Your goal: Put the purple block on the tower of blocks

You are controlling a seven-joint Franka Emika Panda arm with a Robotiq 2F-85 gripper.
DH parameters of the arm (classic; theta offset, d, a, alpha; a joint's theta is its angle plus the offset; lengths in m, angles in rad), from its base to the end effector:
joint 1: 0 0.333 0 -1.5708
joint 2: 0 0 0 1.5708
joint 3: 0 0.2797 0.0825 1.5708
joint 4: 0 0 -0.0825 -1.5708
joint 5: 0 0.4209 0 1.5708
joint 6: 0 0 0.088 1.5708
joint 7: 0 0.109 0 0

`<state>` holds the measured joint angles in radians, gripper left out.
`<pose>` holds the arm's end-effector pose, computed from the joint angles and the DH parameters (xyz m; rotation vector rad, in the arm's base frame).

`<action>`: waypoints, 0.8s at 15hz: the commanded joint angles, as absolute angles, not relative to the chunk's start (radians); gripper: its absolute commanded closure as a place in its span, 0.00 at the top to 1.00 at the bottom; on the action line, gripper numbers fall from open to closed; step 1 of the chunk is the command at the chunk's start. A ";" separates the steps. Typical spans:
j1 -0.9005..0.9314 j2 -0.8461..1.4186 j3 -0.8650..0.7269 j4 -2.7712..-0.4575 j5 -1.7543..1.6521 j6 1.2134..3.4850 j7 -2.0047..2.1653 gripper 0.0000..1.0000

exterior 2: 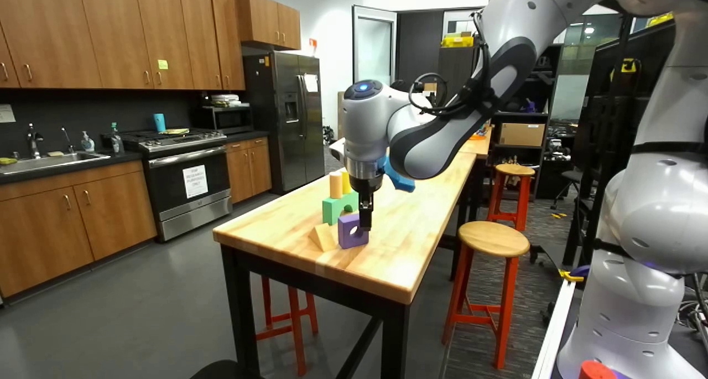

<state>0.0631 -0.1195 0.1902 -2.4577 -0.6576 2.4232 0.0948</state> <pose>0.4915 0.1220 0.2864 2.5449 0.8499 0.2104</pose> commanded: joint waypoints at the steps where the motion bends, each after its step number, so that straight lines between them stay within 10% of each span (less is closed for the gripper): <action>1: 0.080 -0.111 0.181 -2.428 -0.614 2.381 0.173 1.00; 12: 0.086 -0.081 0.188 -2.385 -0.412 2.284 0.477 1.00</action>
<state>0.0707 -0.0938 0.1917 -2.4064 -0.4402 2.2953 0.4122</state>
